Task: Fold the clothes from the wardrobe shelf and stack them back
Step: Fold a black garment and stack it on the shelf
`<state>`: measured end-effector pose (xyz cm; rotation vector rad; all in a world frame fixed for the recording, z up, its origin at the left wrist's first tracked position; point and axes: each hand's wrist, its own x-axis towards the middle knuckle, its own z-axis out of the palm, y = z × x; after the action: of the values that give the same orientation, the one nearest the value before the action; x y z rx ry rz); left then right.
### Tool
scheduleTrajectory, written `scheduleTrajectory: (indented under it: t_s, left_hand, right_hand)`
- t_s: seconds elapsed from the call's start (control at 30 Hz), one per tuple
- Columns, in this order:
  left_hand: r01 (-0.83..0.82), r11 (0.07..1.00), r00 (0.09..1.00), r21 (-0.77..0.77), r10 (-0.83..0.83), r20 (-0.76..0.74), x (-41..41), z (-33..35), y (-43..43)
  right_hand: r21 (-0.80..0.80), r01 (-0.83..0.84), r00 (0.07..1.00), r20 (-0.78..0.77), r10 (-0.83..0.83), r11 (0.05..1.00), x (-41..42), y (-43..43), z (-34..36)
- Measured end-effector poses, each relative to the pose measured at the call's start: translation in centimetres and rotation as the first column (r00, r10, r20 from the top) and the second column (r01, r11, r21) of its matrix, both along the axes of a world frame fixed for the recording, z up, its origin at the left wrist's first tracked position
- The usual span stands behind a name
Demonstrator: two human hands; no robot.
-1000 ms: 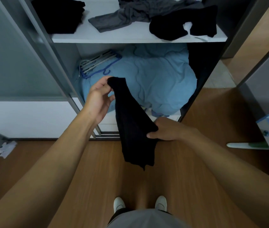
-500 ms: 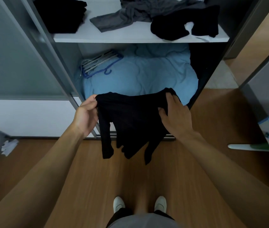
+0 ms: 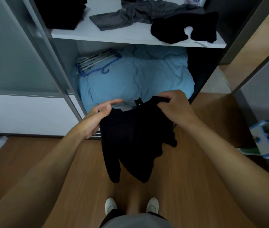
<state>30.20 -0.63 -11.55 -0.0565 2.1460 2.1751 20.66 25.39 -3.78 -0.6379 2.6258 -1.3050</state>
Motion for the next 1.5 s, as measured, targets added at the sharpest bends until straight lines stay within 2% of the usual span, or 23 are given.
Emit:
scheduleTrajectory:
  t_s: [0.1, 0.2, 0.23, 0.33, 0.43, 0.47, 0.5, 0.53, 0.57, 0.6, 0.63, 0.67, 0.73, 0.8, 0.87, 0.93, 1.0, 1.1, 1.17, 1.23, 1.33, 1.43, 1.5]
  left_hand:
    - [0.045, 0.995, 0.997, 0.084, -0.05, 0.052, -0.6, 0.6, -0.4]
    - [0.017, 0.996, 0.997, -0.093, -0.011, 0.073, -1.4, 1.0, -0.5]
    - [-0.04, 0.989, 0.997, -0.141, 0.048, 0.059, -1.8, 1.0, -0.5]
    - [-0.338, 0.932, 0.939, -0.127, 0.344, 0.028, -3.2, 1.3, -0.2]
    - [-0.62, 0.716, 0.755, -0.319, 0.656, 0.005, -3.8, 1.5, 0.9]
    - [-0.634, 0.704, 0.713, -0.32, 0.692, 0.111, -3.6, 1.4, 1.3]
    - [-0.571, 0.786, 0.719, -0.238, 0.619, 0.316, -3.3, 1.4, 1.9]
    - [-0.43, 0.896, 0.739, -0.111, 0.42, 0.527, -2.8, 1.6, 2.6]
    - [-0.272, 0.962, 0.733, 0.024, 0.192, 0.652, -2.2, 1.8, 3.4]
    - [-0.154, 0.978, 0.731, 0.138, 0.019, 0.682, -2.0, 1.6, 4.1]
    - [-0.099, 0.976, 0.742, 0.195, -0.058, 0.668, -2.1, 1.3, 4.6]
    - [-0.087, 0.978, 0.759, 0.19, -0.058, 0.649, -2.4, 1.1, 5.2]
    - [-0.131, 0.987, 0.78, 0.092, 0.045, 0.624, -3.0, 0.7, 6.1]
    - [-0.21, 0.978, 0.782, 0.018, 0.157, 0.603, -3.4, 0.0, 6.6]
    - [-0.29, 0.957, 0.788, 0.004, 0.237, 0.568, -3.5, -0.9, 6.5]
    - [-0.299, 0.954, 0.826, 0.006, 0.256, 0.502, -3.2, -1.1, 6.4]
    - [-0.224, 0.975, 0.885, -0.009, 0.207, 0.417, -2.6, -0.6, 6.1]
    - [-0.031, 0.989, 0.941, -0.148, 0.079, 0.33, -1.9, 1.1, 5.5]
    - [0.081, 0.964, 0.955, -0.252, -0.002, 0.298, -1.9, 2.6, 5.5]
    - [0.125, 0.923, 0.969, -0.365, -0.035, 0.244, -2.1, 3.9, 5.7]
    - [0.06, 0.905, 0.987, -0.421, 0.009, 0.159, -2.1, 5.3, 6.0]
    - [-0.051, 0.908, 0.994, -0.416, 0.087, 0.068, -1.9, 5.8, 5.6]
    - [-0.134, 0.901, 0.989, -0.413, 0.15, 0.006, -1.6, 5.8, 5.1]
  right_hand:
    - [-0.138, 0.003, 0.998, 0.056, 0.005, 0.99, 0.0, 0.3, 0.8]
    - [-0.175, 0.001, 0.995, 0.101, 0.017, 0.985, 0.0, 0.3, 0.7]
    - [-0.167, 0.011, 0.99, 0.139, 0.013, 0.986, 0.0, 0.2, 0.6]
    - [-0.138, -0.006, 0.959, 0.28, 0.045, 0.99, 0.3, -0.2, 0.3]
    - [-0.158, -0.026, 0.954, 0.29, 0.072, 0.987, 1.0, -1.2, -0.4]
    - [-0.158, -0.033, 0.96, 0.271, 0.076, 0.987, 1.3, -1.7, -0.6]
    - [-0.14, -0.049, 0.966, 0.243, 0.083, 0.989, 1.6, -2.2, -0.8]
    - [-0.097, -0.085, 0.974, 0.201, 0.103, 0.992, 1.9, -2.7, -1.1]
    - [-0.033, -0.146, 0.977, 0.152, 0.149, 0.989, 2.3, -3.2, -1.4]
    - [0.052, -0.224, 0.97, 0.105, 0.217, 0.973, 2.7, -3.6, -1.8]
    - [0.155, -0.298, 0.954, 0.071, 0.29, 0.942, 3.2, -3.9, -2.4]
    - [0.266, -0.351, 0.935, 0.048, 0.352, 0.898, 3.7, -4.2, -3.1]
    - [0.435, -0.376, 0.911, 0.013, 0.411, 0.818, 4.8, -4.2, -4.3]
    - [0.48, -0.376, 0.903, 0.0, 0.429, 0.792, 5.7, -4.0, -5.1]
    - [0.423, -0.447, 0.882, 0.062, 0.466, 0.789, 6.3, -3.6, -5.4]
    - [0.324, -0.49, 0.871, 0.15, 0.467, 0.809, 6.4, -2.9, -5.4]
    - [0.254, -0.368, 0.93, 0.108, 0.351, 0.895, 5.7, -2.0, -5.6]
    - [0.114, -0.102, 0.995, 0.033, 0.099, 0.988, 3.3, -0.4, -5.9]
    - [0.098, -0.117, 0.993, 0.032, 0.115, 0.988, 2.1, -0.1, -5.7]
    - [0.082, -0.228, 0.973, 0.068, 0.223, 0.97, 1.2, -0.5, -5.4]
    - [0.091, -0.334, 0.941, 0.094, 0.326, 0.938, 0.6, -1.4, -5.5]
    - [0.139, -0.319, 0.947, 0.079, 0.311, 0.937, 0.5, -1.7, -6.3]
    - [0.135, -0.251, 0.968, 0.055, 0.246, 0.958, 0.5, -1.7, -7.0]
